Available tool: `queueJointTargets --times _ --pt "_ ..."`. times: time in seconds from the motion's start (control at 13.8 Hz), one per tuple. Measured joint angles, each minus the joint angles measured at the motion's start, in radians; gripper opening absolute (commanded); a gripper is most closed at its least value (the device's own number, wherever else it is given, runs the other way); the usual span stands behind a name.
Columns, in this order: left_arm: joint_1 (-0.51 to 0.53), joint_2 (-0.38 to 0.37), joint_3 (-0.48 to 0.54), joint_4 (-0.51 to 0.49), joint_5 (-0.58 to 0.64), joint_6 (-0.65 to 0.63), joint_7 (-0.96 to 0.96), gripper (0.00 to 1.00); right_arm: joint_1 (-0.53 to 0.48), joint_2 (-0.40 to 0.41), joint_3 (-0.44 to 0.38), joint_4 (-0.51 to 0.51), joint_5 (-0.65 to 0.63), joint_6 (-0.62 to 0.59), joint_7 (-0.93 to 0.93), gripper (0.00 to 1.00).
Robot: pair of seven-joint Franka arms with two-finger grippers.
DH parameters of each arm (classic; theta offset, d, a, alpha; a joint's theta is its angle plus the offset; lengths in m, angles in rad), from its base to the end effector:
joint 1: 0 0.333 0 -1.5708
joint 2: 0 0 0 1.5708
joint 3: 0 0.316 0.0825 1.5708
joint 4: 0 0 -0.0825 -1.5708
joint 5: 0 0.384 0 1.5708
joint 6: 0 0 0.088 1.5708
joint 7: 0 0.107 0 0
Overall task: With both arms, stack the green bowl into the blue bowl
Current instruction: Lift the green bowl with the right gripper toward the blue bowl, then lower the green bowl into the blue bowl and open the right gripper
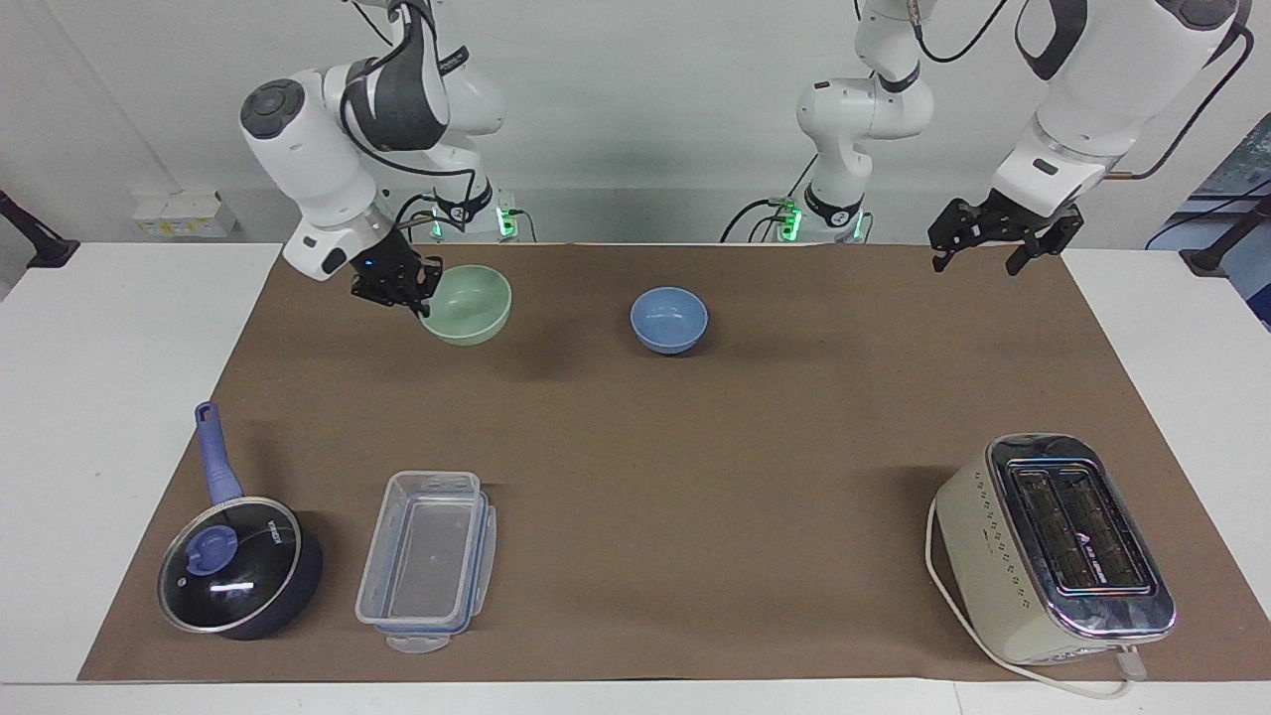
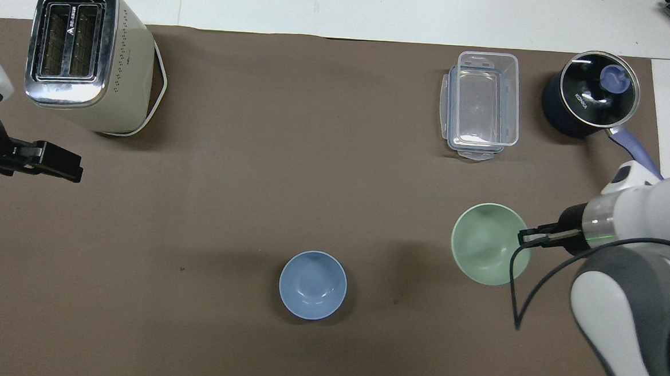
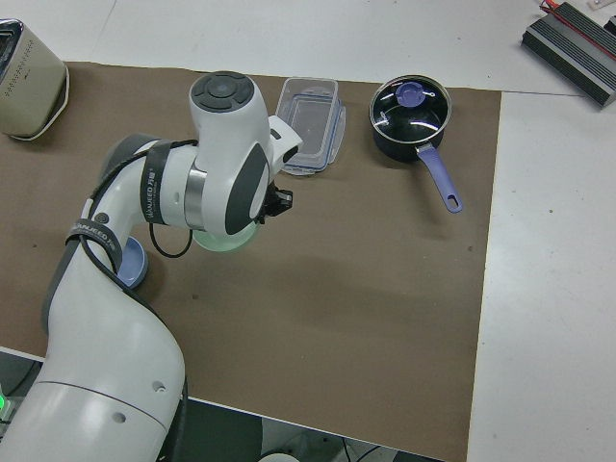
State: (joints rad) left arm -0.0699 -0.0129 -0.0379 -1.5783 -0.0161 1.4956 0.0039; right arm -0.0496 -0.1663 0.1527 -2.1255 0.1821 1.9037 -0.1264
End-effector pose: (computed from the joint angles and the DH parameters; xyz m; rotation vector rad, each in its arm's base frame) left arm 0.5389 -0.0603 0.6217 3.1228 -0.1756 -0.1103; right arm 0.4941 0.0669 0.4773 -2.9848 -0.2426 0.0818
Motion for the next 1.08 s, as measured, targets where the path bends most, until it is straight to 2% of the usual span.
queueJointTargets --times 0.36,0.58,0.87,1.08 --pt "0.000 0.000 0.000 0.000 0.000 0.000 0.000 1.00 0.235 0.006 0.004 -0.007 0.001 0.083 0.248 0.00" --pt "0.000 0.000 0.000 0.000 0.000 0.000 0.000 1.00 0.403 0.040 0.007 -0.024 0.001 0.160 0.441 0.00" --pt "0.000 0.000 0.000 0.000 0.000 0.000 0.000 1.00 0.496 0.078 0.005 -0.052 0.001 0.228 0.515 0.00" --pt "0.000 0.000 0.000 0.000 0.000 0.000 0.000 1.00 0.555 0.140 0.005 -0.065 0.000 0.317 0.573 0.00"
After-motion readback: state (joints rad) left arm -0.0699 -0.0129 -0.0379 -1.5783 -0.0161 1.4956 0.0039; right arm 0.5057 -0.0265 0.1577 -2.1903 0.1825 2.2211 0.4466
